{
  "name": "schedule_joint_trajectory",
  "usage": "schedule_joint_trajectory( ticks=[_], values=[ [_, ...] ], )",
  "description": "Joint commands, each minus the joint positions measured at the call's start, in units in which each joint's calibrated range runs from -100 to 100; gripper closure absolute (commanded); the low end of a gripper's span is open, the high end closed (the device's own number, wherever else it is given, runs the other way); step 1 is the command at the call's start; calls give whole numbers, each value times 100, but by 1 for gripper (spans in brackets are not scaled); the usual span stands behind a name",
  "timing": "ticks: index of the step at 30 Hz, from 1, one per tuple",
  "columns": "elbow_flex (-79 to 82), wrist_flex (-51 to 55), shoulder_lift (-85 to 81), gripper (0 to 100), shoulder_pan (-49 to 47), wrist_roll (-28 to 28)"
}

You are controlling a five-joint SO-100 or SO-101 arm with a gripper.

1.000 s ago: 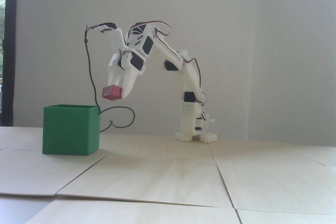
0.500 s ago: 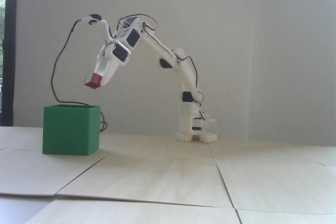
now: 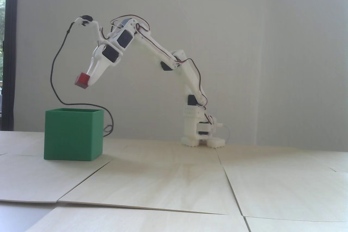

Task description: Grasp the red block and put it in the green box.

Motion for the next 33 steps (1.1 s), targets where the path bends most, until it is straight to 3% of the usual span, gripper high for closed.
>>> schedule_joint_trajectory(
  ticks=[1, 33],
  values=[
    [-504, -33, -833, 98, -264, -29],
    [-521, -741, 201, 98, -119, -8]
  ],
)
